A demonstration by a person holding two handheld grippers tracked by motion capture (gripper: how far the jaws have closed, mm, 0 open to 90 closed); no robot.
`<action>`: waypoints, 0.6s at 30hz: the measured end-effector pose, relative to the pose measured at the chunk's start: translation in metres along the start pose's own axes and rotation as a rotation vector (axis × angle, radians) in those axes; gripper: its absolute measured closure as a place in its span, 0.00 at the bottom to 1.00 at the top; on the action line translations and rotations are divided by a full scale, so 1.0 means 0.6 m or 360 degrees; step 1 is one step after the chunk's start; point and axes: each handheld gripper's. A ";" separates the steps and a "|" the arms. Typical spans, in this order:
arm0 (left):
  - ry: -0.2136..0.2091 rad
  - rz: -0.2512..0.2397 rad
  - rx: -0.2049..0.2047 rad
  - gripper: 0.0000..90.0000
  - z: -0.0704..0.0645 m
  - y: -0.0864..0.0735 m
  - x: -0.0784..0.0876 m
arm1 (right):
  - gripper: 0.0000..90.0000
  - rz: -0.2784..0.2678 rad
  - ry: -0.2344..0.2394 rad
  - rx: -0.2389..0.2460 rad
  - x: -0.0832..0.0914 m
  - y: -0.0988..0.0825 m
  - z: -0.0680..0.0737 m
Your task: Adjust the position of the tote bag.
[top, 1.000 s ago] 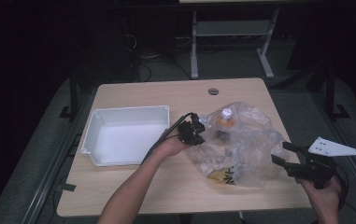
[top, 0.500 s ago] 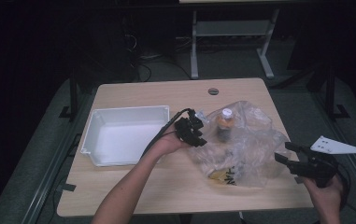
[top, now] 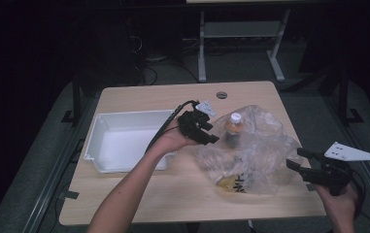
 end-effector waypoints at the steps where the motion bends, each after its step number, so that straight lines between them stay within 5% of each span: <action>1: -0.0006 -0.0007 -0.0011 0.51 0.001 0.006 -0.003 | 0.41 0.0002 0.0001 0.0001 0.000 0.000 0.000; 7: 0.0008 -0.0026 -0.0056 0.52 0.011 0.032 -0.022 | 0.41 0.0001 0.0011 0.0002 0.001 -0.001 -0.001; 11: 0.0080 0.0059 -0.0055 0.54 0.020 0.039 -0.039 | 0.41 -0.0002 0.0016 -0.0002 0.002 -0.002 -0.002; 18: 0.0043 0.0095 -0.0072 0.80 0.022 0.041 -0.050 | 0.41 -0.0011 0.0018 -0.0007 0.004 -0.002 -0.005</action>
Point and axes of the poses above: each handheld gripper's, and its own axes: x roughly backward along the jaws, y roughly out of its top, z roughly to its left, and after that the axes turned 12 degrees about -x, right-handed
